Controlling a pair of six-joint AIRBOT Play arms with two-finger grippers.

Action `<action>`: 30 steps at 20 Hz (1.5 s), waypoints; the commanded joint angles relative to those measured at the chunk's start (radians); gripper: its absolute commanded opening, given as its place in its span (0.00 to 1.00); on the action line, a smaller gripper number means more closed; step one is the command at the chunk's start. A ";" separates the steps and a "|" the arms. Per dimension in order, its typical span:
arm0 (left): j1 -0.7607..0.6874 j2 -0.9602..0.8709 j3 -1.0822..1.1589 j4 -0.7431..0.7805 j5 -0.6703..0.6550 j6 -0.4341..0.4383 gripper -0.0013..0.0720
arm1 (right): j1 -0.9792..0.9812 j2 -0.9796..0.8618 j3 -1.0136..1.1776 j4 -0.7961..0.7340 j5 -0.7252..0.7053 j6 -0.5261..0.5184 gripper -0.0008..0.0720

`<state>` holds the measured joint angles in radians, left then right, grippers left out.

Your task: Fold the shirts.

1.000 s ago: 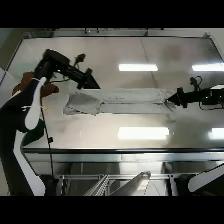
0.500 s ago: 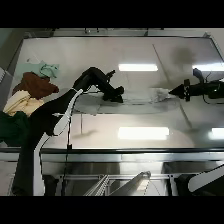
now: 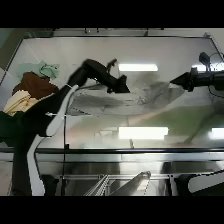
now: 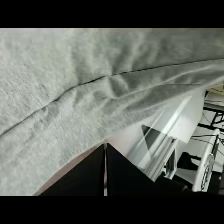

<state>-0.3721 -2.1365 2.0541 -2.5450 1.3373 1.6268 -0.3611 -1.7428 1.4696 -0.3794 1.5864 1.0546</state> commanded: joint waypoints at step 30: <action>0.547 0.695 -0.789 0.084 0.198 0.312 0.05 | 0.513 -0.245 0.472 -0.559 -0.106 0.465 0.30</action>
<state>0.1741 -1.4441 1.2663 -2.4630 1.4887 1.9240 0.2462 -2.0068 1.9762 -0.7185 1.3571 1.4090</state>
